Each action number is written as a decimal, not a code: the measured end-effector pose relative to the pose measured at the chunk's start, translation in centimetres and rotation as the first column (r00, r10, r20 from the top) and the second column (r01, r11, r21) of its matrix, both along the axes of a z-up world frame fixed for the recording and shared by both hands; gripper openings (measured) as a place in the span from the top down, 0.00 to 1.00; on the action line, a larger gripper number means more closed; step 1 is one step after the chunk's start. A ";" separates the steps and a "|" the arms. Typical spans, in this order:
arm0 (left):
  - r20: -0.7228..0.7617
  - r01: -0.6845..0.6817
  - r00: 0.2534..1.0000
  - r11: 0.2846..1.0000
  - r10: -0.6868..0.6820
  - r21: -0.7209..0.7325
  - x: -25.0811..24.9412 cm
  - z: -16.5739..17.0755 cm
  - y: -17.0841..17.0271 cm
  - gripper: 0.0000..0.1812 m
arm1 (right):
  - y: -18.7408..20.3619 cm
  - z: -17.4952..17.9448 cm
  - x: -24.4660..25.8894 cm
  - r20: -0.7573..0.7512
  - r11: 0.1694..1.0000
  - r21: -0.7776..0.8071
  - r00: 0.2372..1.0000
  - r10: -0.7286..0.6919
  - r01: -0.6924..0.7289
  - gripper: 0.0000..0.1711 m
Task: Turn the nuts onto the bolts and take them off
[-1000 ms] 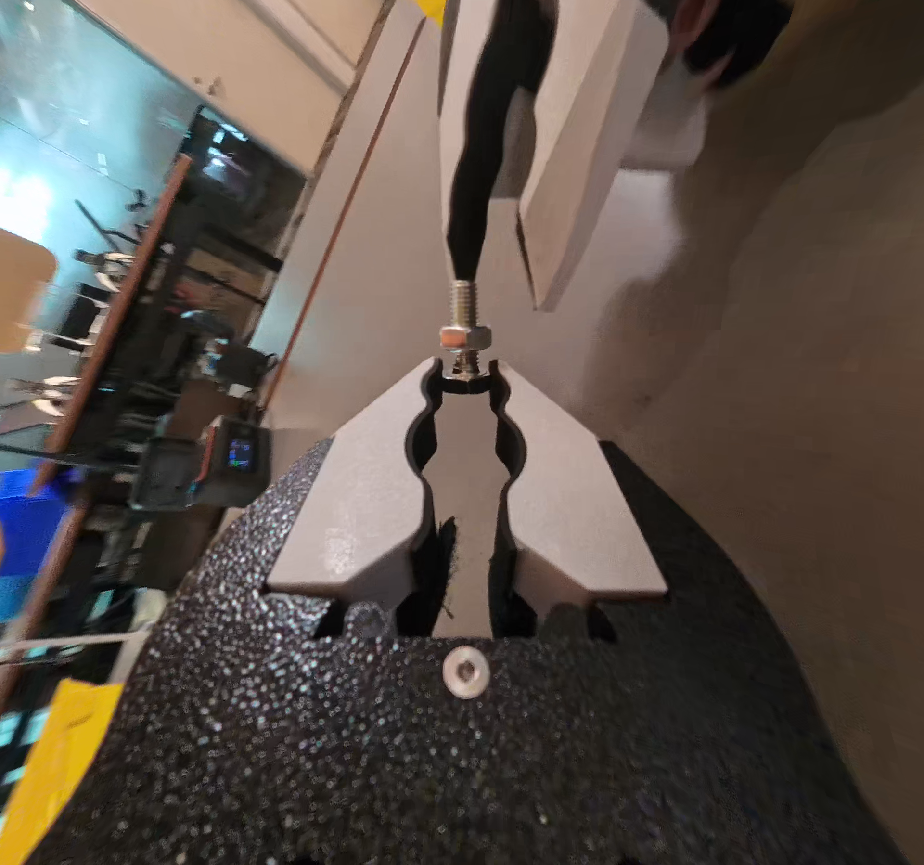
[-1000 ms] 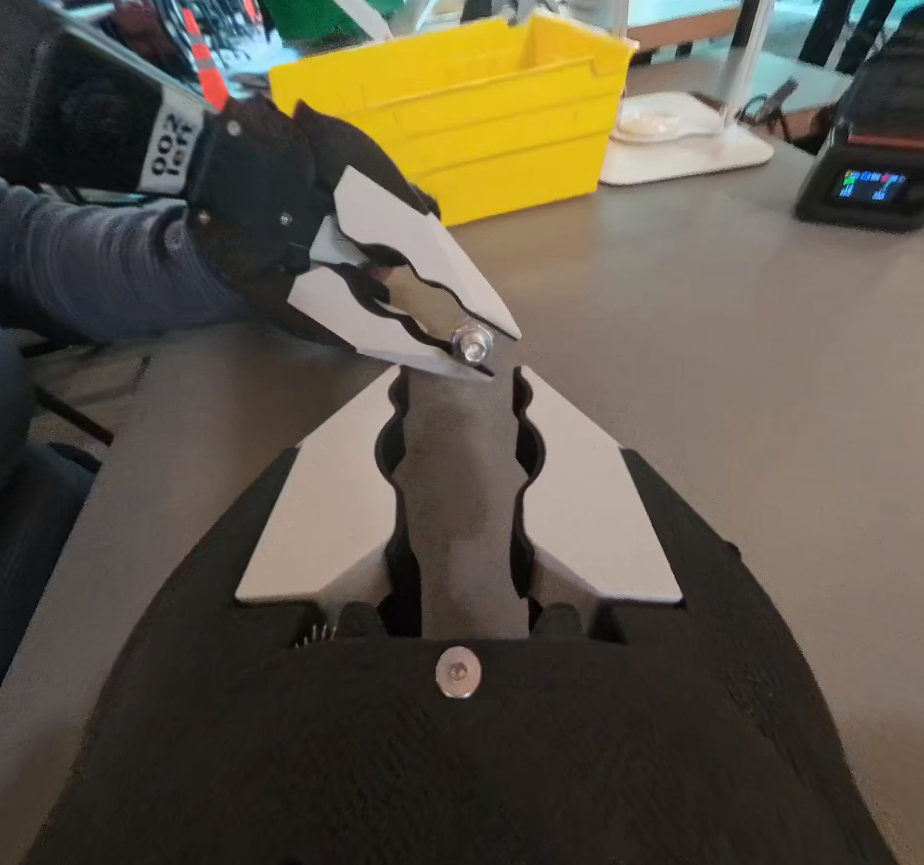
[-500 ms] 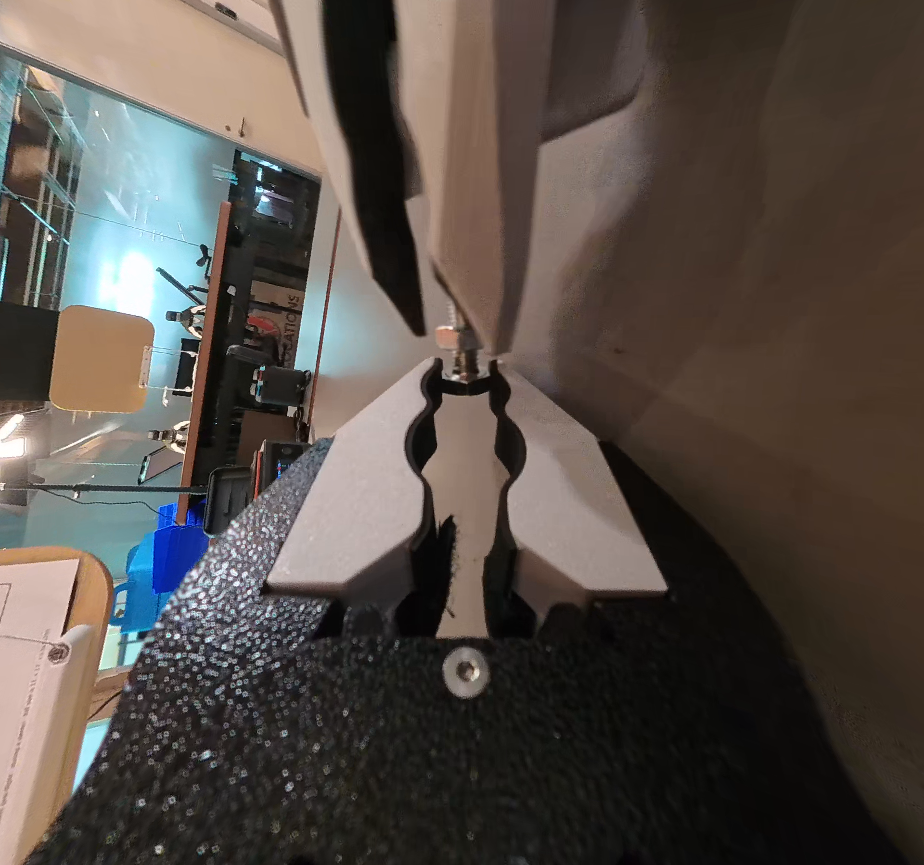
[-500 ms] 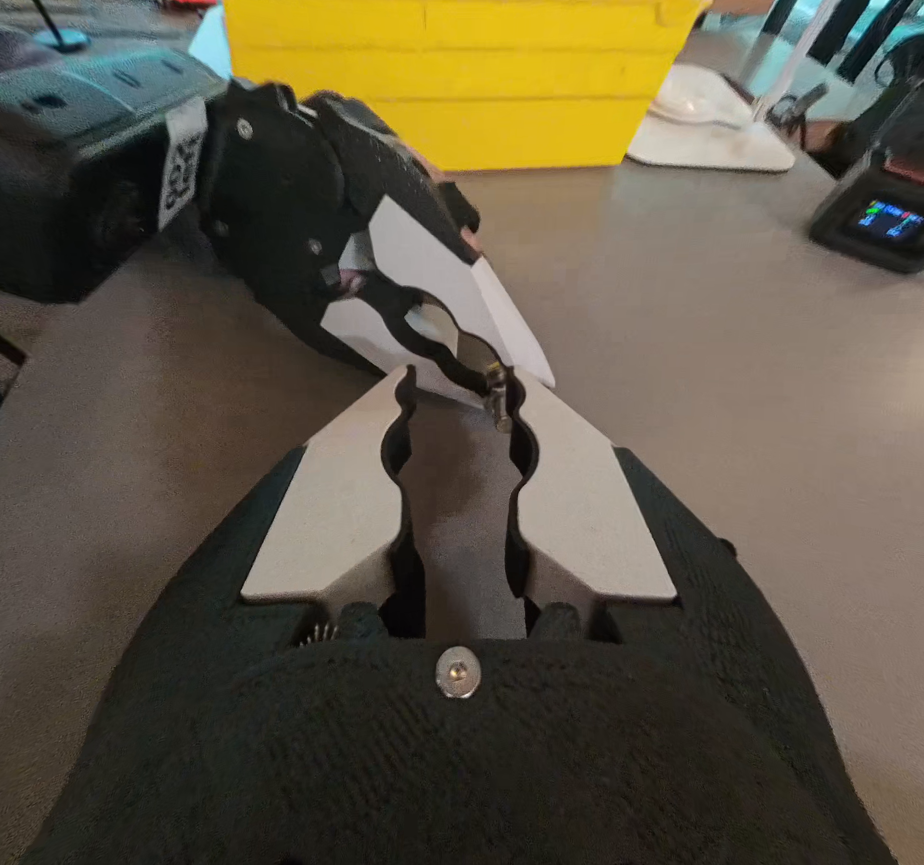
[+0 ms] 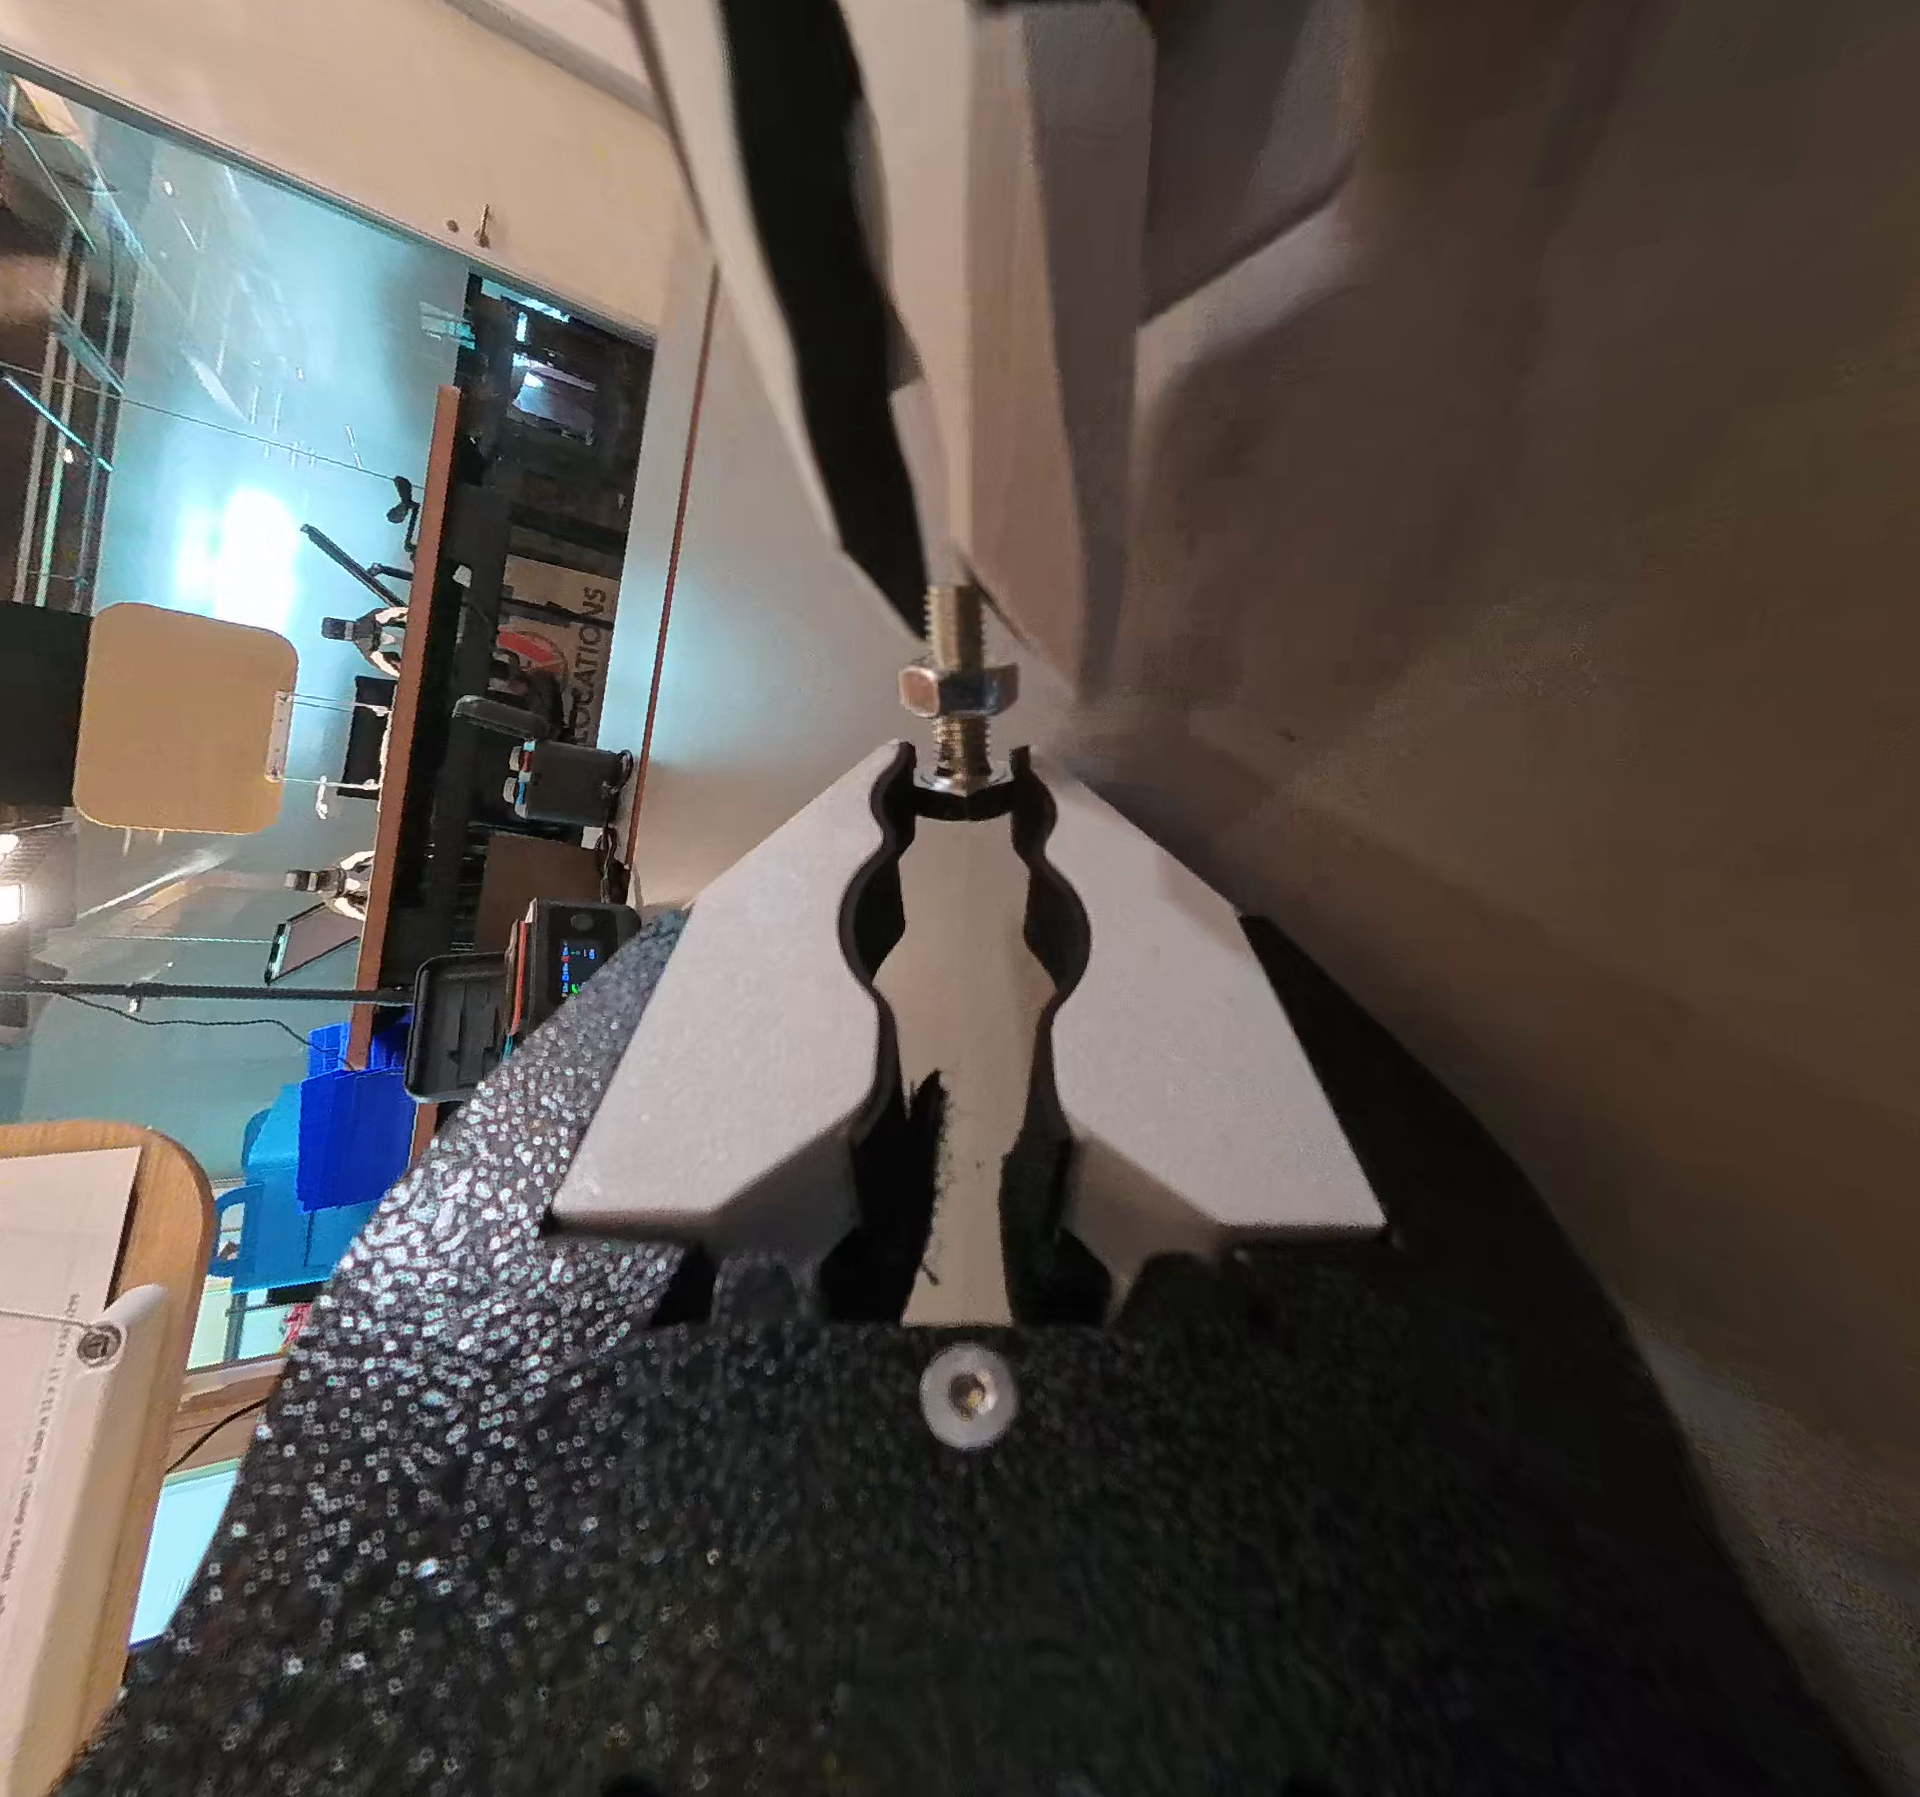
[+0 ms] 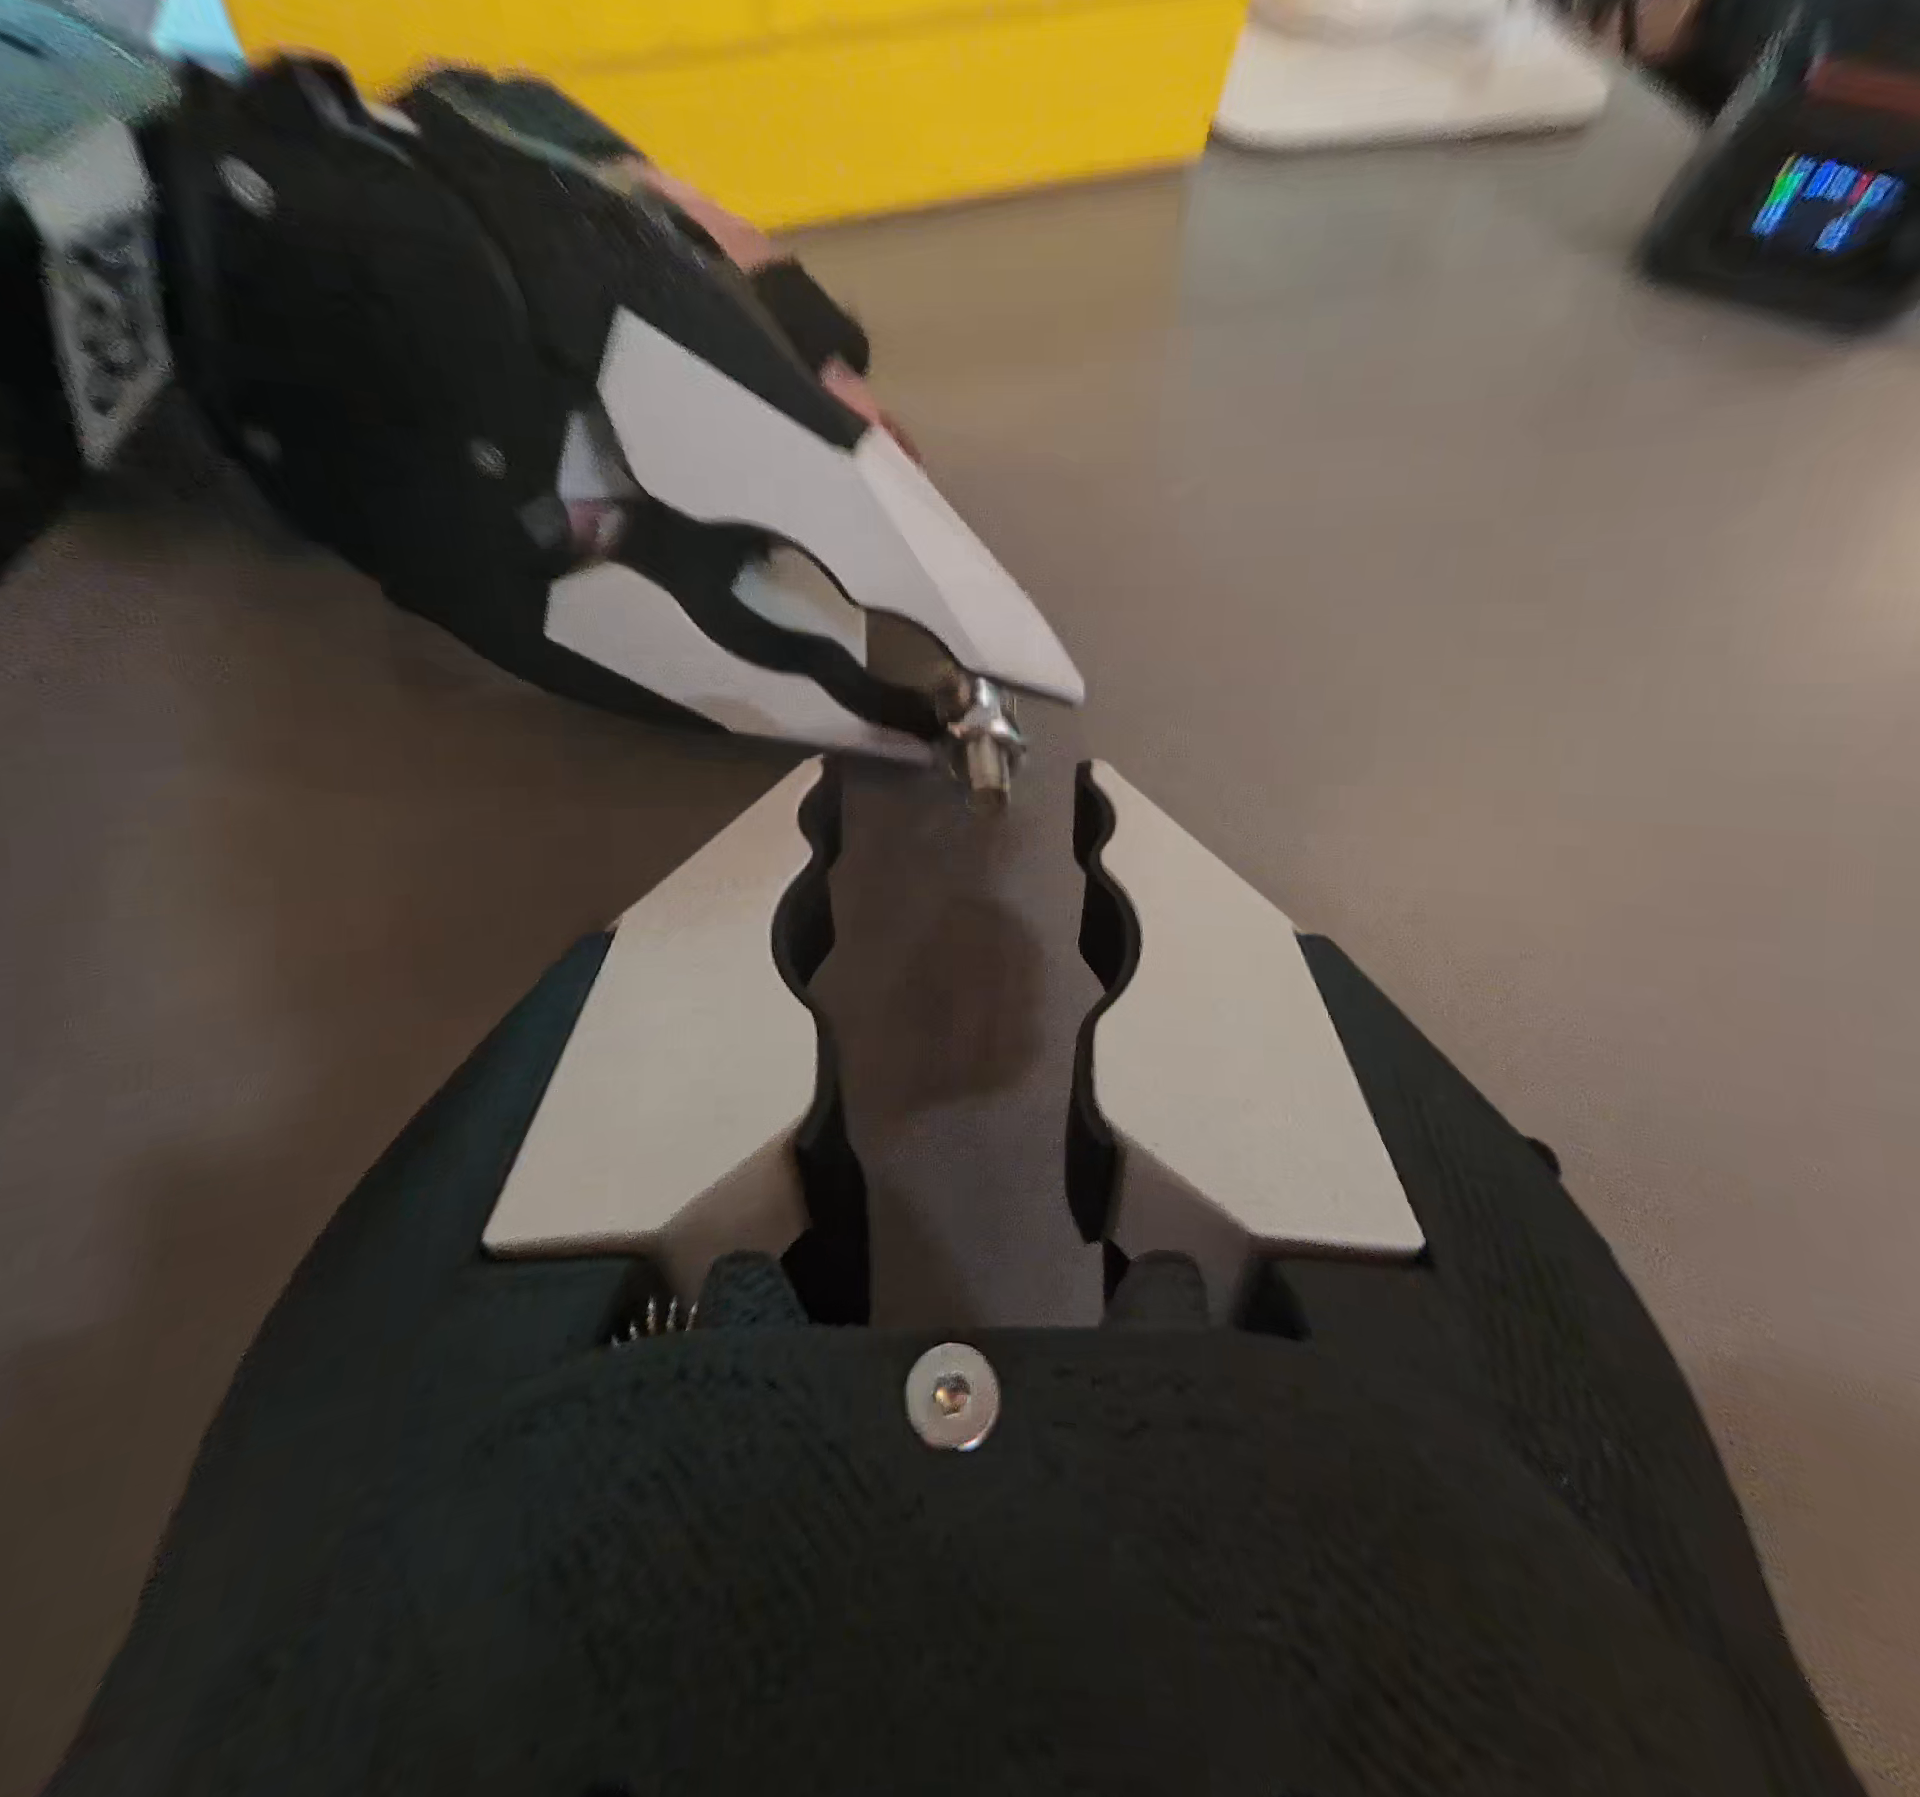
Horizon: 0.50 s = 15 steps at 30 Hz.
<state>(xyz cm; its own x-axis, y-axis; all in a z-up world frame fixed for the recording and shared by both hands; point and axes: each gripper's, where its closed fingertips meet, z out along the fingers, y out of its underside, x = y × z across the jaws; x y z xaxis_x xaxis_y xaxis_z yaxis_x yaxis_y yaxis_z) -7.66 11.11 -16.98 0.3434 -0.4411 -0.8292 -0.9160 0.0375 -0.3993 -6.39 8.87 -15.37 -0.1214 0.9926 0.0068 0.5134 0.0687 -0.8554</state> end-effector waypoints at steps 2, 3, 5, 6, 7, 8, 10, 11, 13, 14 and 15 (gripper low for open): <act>-0.001 -0.001 1.000 1.000 0.001 -0.002 0.0 0.0 0.1 0.91 | -0.4 -0.8 -0.1 0.034 1.000 -0.002 0.999 0.022 -0.022 0.73; -0.002 -0.001 1.000 1.000 0.001 -0.002 0.0 0.0 0.1 0.91 | -1.0 -0.3 -0.6 0.004 0.999 0.016 0.999 0.049 -0.049 0.72; 0.000 0.001 1.000 1.000 -0.001 -0.002 0.1 0.0 0.1 0.91 | -3.2 1.9 -1.1 -0.122 0.983 0.084 0.978 0.170 -0.160 0.79; 0.005 -0.001 1.000 1.000 0.001 -0.003 0.1 0.0 0.1 0.91 | -3.9 3.0 -1.2 -0.175 0.980 0.088 0.966 0.191 -0.178 0.80; 0.011 0.000 1.000 1.000 0.001 -0.004 0.1 0.0 0.1 0.91 | -3.4 3.0 -1.1 -0.164 0.985 0.073 0.972 0.167 -0.156 0.79; 0.015 0.000 1.000 1.000 0.000 -0.004 0.1 0.0 0.1 0.91 | -2.1 2.5 -0.8 -0.130 0.993 0.052 0.985 0.110 -0.104 0.77; 0.011 -0.001 1.000 1.000 0.001 -0.003 0.1 0.0 0.1 0.91 | 0.0 1.2 0.0 -0.063 1.000 -0.021 0.998 0.013 -0.015 0.73; 0.005 -0.001 1.000 1.000 0.001 -0.002 0.1 -0.1 0.1 0.91 | 0.5 0.4 0.4 -0.015 0.999 -0.049 1.000 -0.012 0.011 0.72; -0.002 0.000 1.000 1.000 0.000 0.000 0.1 -0.1 0.1 0.91 | 0.3 -0.9 0.6 0.063 0.999 -0.054 0.998 -0.001 0.004 0.70; 0.000 0.000 1.000 1.000 0.000 -0.001 0.1 -0.1 0.1 0.91 | -0.3 -0.8 0.2 0.051 0.999 -0.036 0.998 0.029 -0.027 0.71; 0.004 -0.001 1.000 1.000 0.001 0.000 0.1 -0.1 0.1 0.91 | -1.1 -0.2 -0.3 0.007 0.998 -0.004 0.998 0.061 -0.061 0.72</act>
